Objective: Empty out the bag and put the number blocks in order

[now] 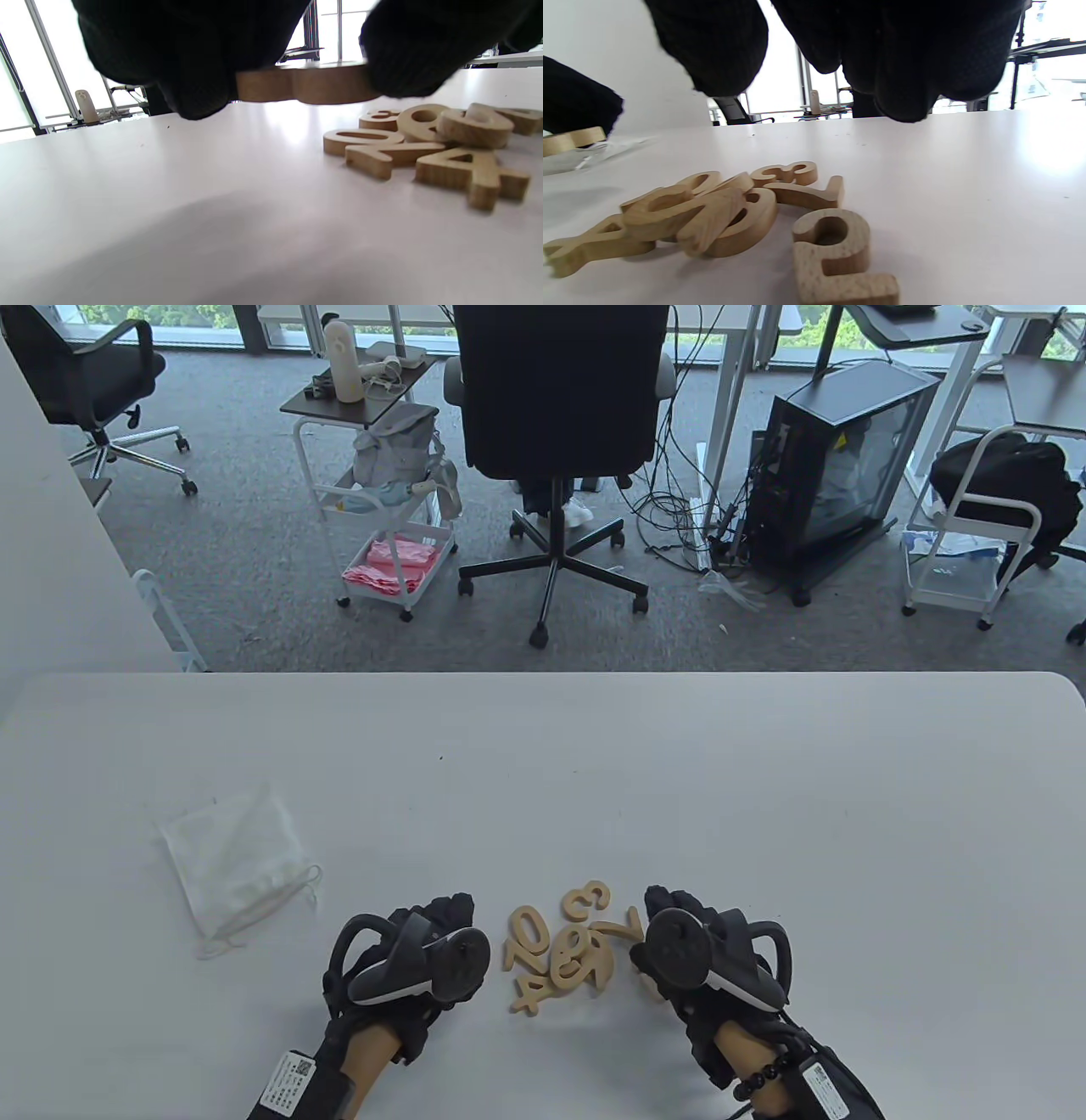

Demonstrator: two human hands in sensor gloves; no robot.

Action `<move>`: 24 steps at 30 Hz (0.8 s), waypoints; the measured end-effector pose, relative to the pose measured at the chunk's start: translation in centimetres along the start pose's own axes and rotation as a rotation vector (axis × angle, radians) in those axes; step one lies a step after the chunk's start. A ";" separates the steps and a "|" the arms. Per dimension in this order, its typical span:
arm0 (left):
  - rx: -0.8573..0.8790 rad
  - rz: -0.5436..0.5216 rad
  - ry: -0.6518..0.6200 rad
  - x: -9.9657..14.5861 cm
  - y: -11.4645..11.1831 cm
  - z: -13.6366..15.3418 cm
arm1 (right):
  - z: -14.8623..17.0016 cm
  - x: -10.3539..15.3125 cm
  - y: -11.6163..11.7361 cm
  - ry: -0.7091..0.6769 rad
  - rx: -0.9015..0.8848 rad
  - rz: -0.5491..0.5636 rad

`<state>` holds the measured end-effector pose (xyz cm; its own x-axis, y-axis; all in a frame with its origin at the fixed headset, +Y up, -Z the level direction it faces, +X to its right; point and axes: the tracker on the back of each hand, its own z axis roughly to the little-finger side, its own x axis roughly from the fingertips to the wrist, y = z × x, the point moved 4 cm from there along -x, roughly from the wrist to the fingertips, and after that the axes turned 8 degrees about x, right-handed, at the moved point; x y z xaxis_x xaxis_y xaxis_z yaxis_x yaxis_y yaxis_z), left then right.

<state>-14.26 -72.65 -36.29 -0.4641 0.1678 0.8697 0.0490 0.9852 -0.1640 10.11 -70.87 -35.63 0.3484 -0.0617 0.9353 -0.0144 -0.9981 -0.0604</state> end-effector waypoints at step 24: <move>-0.109 0.161 -0.045 -1.6 -3.9 -0.8 | -6.5 -1.0 5.1 -0.256 0.212 -0.111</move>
<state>-13.02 -76.70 -36.67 -0.4818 0.3244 0.8140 0.2201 0.9440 -0.2460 3.61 -75.97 -34.63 0.5611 0.0779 0.8241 0.2223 -0.9732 -0.0594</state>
